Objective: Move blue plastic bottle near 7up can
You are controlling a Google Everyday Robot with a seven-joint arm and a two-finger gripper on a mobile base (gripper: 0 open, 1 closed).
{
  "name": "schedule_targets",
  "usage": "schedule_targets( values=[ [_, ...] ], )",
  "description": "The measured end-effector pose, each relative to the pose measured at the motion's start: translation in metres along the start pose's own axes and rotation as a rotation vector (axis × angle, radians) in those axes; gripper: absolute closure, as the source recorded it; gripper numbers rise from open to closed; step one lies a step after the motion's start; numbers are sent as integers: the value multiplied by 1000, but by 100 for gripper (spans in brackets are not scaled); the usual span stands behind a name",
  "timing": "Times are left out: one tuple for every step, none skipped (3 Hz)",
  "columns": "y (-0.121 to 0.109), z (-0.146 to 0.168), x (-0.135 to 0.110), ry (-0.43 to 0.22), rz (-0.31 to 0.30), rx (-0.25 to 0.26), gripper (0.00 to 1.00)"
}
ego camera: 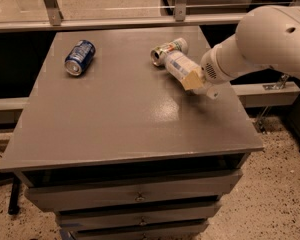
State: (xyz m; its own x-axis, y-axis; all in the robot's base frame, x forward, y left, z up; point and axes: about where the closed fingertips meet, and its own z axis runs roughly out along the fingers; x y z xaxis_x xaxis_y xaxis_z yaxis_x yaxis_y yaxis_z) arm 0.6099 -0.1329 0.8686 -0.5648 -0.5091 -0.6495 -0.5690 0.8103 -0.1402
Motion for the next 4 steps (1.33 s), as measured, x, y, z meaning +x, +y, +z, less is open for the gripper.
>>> schedule_targets(
  values=[
    [-2,2,2,8,-4,7,60],
    [-3,3,3,11,-5,12,37],
    [-2,5,2,10,-5,14,13],
    [-3,6,0,5,-4,19,0]
  ],
)
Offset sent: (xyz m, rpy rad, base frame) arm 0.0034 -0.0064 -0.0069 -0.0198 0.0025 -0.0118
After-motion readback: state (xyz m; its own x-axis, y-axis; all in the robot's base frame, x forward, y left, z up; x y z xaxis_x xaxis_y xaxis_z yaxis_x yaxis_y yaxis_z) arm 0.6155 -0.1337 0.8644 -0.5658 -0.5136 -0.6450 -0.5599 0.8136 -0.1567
